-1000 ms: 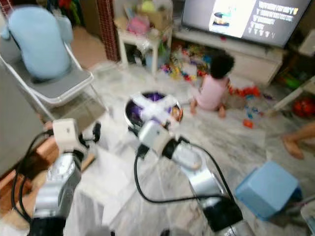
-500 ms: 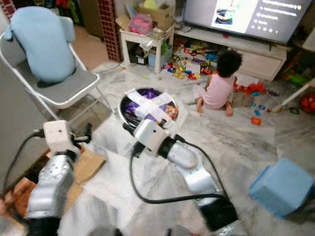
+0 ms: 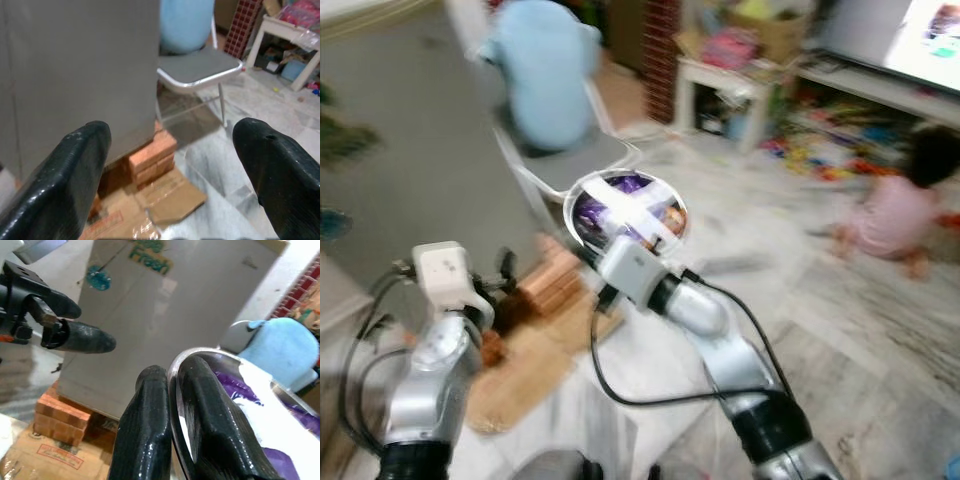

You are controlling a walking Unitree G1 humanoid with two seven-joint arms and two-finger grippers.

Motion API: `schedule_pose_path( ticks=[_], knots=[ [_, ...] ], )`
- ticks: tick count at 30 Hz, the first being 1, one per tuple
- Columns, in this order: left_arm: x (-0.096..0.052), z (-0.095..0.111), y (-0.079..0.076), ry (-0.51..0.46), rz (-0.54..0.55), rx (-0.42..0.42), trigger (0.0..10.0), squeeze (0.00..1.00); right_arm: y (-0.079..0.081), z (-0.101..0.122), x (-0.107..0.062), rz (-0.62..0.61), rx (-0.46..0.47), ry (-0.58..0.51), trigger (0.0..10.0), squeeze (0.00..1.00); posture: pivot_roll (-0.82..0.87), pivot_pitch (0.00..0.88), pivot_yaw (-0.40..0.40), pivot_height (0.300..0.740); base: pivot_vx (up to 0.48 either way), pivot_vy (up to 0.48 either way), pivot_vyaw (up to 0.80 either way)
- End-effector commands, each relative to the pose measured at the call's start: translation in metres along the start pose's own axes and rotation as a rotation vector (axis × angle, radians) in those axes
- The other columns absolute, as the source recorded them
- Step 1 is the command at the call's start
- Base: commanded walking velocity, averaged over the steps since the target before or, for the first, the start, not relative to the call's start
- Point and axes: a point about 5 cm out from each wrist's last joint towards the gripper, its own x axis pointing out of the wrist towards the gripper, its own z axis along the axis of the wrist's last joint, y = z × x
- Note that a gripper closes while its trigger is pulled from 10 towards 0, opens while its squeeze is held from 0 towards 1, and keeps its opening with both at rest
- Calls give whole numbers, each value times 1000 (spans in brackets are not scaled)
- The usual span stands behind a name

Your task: Restocking fridge

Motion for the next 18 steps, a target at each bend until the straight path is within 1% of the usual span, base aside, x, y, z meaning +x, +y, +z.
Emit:
schedule_pose_path(
  ticks=[1,6,11,12,13,18],
  knots=[
    [1,6,4,-15,8,17,10000,0,-7,12,5,-27,-32,-49,10000,0,35,0,-31,740,0,454,0],
    [3,9,5,-25,4,24,10000,0,-13,10,5,-68,-21,-31,10000,0,39,0,-27,740,0,455,0],
    [1,10,7,-32,10,20,10000,0,-16,4,3,-123,2,11,10000,0,42,0,-26,740,0,424,0],
    [0,11,7,-41,8,23,10000,0,-17,2,3,-149,13,25,10000,0,43,0,-25,740,0,0,0],
    [-1,11,7,-44,5,25,10000,0,-21,-1,2,-197,44,40,10000,0,45,0,-27,740,0,0,0],
    [-5,10,8,-41,-2,18,10000,0,-24,-3,1,-247,59,57,10000,0,49,0,-27,740,0,0,0]
  ],
)
